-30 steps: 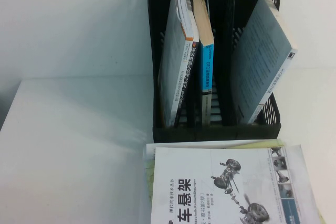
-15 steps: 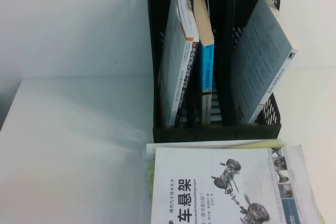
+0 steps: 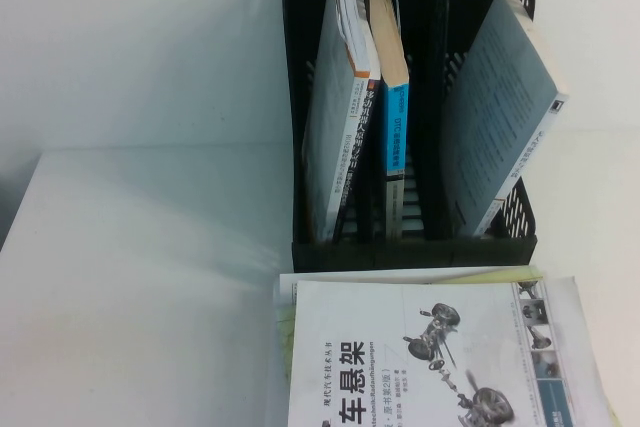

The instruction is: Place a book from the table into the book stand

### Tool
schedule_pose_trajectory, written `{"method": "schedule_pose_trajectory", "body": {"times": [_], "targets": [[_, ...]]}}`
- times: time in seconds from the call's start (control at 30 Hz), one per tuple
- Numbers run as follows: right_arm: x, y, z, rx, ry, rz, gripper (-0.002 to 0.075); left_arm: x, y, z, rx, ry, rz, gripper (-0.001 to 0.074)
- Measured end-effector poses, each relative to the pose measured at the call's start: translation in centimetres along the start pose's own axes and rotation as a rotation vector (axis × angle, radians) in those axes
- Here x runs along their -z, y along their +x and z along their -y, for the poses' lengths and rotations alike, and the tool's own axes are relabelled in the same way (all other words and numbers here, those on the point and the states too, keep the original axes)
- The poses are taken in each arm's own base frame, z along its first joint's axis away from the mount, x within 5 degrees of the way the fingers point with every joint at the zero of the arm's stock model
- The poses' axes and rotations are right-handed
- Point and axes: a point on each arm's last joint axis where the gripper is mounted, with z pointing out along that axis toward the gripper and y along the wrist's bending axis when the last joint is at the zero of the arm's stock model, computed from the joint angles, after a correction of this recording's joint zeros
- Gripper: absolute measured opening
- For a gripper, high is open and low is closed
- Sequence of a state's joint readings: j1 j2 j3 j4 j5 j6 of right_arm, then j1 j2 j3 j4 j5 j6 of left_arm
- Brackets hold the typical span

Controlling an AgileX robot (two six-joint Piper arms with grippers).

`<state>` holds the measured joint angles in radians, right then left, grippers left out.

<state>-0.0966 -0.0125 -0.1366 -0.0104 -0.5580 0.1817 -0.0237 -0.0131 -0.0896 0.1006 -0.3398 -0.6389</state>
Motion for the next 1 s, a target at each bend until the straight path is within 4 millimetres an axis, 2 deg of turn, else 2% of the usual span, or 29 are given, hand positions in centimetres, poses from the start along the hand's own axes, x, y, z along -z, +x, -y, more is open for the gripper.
{"method": "schedule_pose_trajectory", "body": {"times": [0.1,0.2,0.33,0.43,0.5,0.67,0.77,0.87,1.0], "targets": [[-1.1,-1.9,-0.3,0.029,0.002,-0.002,-0.0003,-0.7,-1.9,1.4,-0.184,0.013,-0.031,-0.0004],[-3.3,-2.3,-0.4,0.057,0.016,-0.098,-0.0003,-2.1,-3.2,1.9,-0.31,-0.032,-0.105,-0.0004],[-6.7,-2.1,-0.4,0.081,0.037,-0.254,-0.0003,-4.4,-3.7,1.6,-0.35,-0.131,-0.235,-0.0004],[-8.4,-2.1,-0.4,0.102,0.039,-0.275,-0.0003,-5.8,-4.5,1.9,-0.354,-0.144,-0.252,-0.0004],[-8.9,-2.5,-0.4,0.065,0.04,-0.233,-0.0003,-6.1,-4.8,2.1,-0.354,-0.143,-0.247,-0.0004],[-9.2,-4.1,-0.3,-0.161,0.085,-0.124,-0.0003,-6.4,-5.2,2.3,-0.341,-0.133,-0.232,-0.0004],[-9.0,-4.4,-0.3,-0.188,0.094,-0.108,-0.0003,-6.5,-4.7,1.7,-0.335,-0.192,-0.295,-0.0004],[-8.8,-4.5,-0.4,-0.066,0.079,-0.115,-0.0003,-6.8,-4.0,1.0,-0.327,-0.244,-0.36,-0.0004],[-8.7,-3.6,-0.6,0.328,0.018,-0.234,-0.0003,-7.6,-3.0,0.4,-0.256,-0.283,-0.415,-0.0004]]}}
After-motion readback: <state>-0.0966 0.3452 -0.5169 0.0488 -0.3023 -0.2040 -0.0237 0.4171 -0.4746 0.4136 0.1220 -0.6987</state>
